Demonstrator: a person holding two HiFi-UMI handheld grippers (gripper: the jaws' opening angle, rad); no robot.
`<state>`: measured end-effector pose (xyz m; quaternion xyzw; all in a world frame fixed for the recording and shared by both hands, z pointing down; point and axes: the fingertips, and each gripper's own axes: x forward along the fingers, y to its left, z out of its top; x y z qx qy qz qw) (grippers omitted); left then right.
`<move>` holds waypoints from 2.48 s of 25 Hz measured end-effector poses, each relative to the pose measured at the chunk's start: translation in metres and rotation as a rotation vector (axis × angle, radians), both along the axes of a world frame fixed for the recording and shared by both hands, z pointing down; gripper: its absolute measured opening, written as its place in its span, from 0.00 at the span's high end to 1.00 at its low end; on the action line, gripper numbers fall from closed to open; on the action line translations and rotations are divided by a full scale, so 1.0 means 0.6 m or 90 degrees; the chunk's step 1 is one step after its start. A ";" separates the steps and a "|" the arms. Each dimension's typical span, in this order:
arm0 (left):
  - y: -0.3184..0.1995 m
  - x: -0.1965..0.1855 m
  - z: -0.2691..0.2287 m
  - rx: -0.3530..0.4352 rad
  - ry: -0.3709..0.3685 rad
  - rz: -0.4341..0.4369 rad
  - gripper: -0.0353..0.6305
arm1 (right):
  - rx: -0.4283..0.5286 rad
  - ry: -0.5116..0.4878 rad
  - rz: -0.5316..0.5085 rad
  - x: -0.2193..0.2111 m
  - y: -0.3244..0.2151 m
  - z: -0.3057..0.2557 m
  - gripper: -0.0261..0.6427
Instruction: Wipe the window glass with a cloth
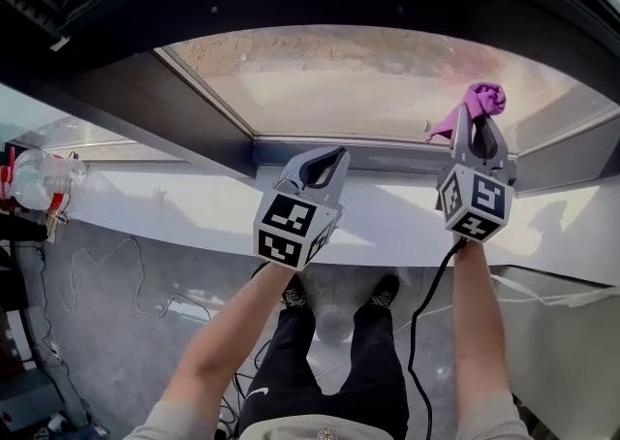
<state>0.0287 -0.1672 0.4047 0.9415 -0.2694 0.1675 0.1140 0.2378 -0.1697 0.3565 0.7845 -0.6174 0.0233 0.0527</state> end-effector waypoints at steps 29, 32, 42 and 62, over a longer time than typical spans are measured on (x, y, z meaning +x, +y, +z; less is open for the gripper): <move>-0.048 -0.405 0.088 -0.055 -0.009 -0.162 0.95 | -0.015 0.041 -0.372 -0.609 -0.210 0.037 0.82; -0.045 -0.421 0.096 -0.055 -0.014 -0.163 0.95 | -0.014 0.029 -0.411 -0.650 -0.222 0.041 0.83; -0.029 -0.437 0.121 -0.071 -0.020 -0.163 0.95 | -0.017 -0.035 -0.521 -0.704 -0.238 0.075 0.83; -0.019 -0.284 0.157 -0.075 -0.038 -0.102 0.95 | -0.037 0.085 -0.381 -0.500 -0.193 0.147 0.82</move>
